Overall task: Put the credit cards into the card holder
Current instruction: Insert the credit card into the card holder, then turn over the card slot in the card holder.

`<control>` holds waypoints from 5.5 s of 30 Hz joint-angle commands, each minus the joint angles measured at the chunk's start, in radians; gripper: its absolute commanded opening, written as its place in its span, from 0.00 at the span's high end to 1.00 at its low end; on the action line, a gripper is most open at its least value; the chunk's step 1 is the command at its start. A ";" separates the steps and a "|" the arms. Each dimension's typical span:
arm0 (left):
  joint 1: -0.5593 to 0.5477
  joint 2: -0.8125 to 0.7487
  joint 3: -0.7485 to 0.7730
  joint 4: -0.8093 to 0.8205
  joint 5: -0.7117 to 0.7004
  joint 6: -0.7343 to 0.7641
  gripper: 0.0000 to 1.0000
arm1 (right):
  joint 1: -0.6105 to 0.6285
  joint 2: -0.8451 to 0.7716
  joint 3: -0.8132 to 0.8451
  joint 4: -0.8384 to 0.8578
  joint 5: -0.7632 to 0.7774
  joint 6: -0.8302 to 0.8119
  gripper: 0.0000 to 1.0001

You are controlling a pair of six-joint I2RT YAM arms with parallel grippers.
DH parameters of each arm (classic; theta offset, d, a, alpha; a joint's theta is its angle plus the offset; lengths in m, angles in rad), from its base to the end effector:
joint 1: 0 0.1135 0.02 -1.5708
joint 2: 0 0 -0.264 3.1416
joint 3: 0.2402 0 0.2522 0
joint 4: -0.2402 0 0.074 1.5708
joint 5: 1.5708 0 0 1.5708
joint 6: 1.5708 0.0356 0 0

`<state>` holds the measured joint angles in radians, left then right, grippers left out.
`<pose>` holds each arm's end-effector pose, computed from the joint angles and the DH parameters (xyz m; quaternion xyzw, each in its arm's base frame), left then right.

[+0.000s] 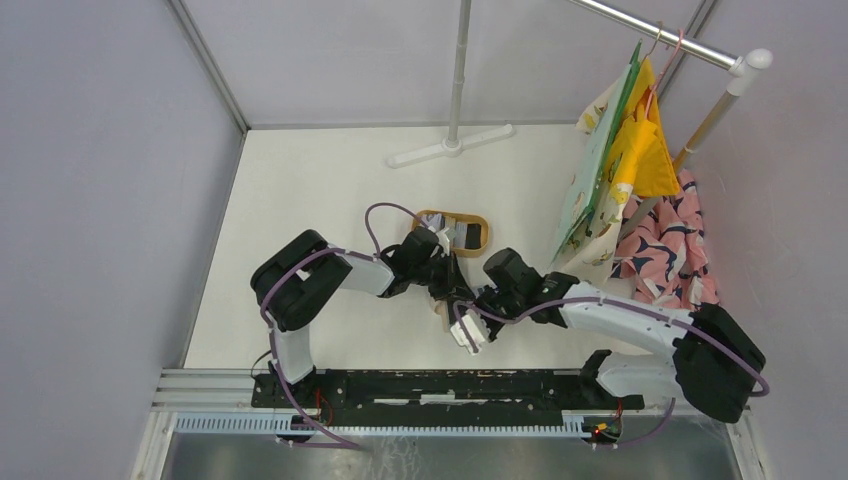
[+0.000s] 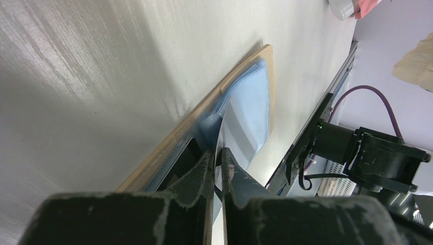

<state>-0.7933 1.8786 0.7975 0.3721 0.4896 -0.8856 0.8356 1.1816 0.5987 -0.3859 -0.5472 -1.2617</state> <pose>0.2323 -0.2599 0.1085 0.0605 0.8852 -0.4487 0.1067 0.1315 0.1730 0.1870 -0.8369 0.3892 0.1919 0.3336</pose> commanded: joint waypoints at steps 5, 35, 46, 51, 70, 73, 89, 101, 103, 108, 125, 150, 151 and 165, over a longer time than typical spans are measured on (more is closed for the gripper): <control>-0.003 0.033 0.001 -0.076 -0.056 0.088 0.84 | 0.119 0.154 0.088 0.164 0.297 0.141 0.89; -0.003 0.016 -0.017 -0.075 -0.054 0.097 0.64 | 0.110 0.177 0.000 0.163 0.456 0.120 0.88; 0.000 -0.012 -0.027 -0.078 -0.068 0.099 0.58 | 0.039 0.132 -0.023 0.144 0.433 0.116 0.88; 0.000 -0.052 -0.036 -0.082 -0.081 0.099 0.57 | 0.004 0.083 -0.032 0.122 0.369 0.115 0.87; -0.001 -0.395 -0.155 -0.058 -0.210 0.166 0.54 | -0.325 -0.218 -0.081 0.019 -0.260 0.151 0.46; -0.001 -0.517 -0.195 -0.050 -0.250 0.195 0.54 | -0.357 -0.219 -0.080 0.023 -0.313 0.186 0.28; 0.000 -0.862 -0.368 -0.094 -0.422 0.178 0.01 | -0.457 -0.020 -0.114 0.245 -0.397 0.739 0.07; -0.001 -0.851 -0.559 0.226 -0.300 0.083 0.25 | -0.490 0.120 -0.106 0.343 -0.315 1.108 0.24; -0.001 -0.822 -0.555 0.246 -0.290 0.083 0.33 | -0.493 0.135 -0.108 0.358 -0.284 1.157 0.27; -0.002 -0.735 -0.552 0.332 -0.258 0.066 0.42 | -0.505 0.175 -0.095 0.355 -0.226 1.227 0.31; -0.084 -0.463 -0.449 0.409 -0.260 0.053 0.56 | -0.566 0.150 -0.107 0.448 -0.343 1.336 0.40; -0.156 -0.229 -0.293 0.271 -0.325 0.079 0.71 | -0.567 0.282 -0.111 0.431 -0.358 1.387 0.52; -0.156 -0.224 -0.292 0.271 -0.325 0.079 0.71 | -0.566 0.288 -0.109 0.429 -0.358 1.386 0.51; -0.157 -0.179 -0.272 0.272 -0.311 0.082 0.79 | -0.566 0.352 -0.091 0.420 -0.460 1.420 0.51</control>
<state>-0.9447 1.6829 0.5030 0.6338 0.1852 -0.8257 0.2703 1.5040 0.4755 0.0437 -0.9569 0.1406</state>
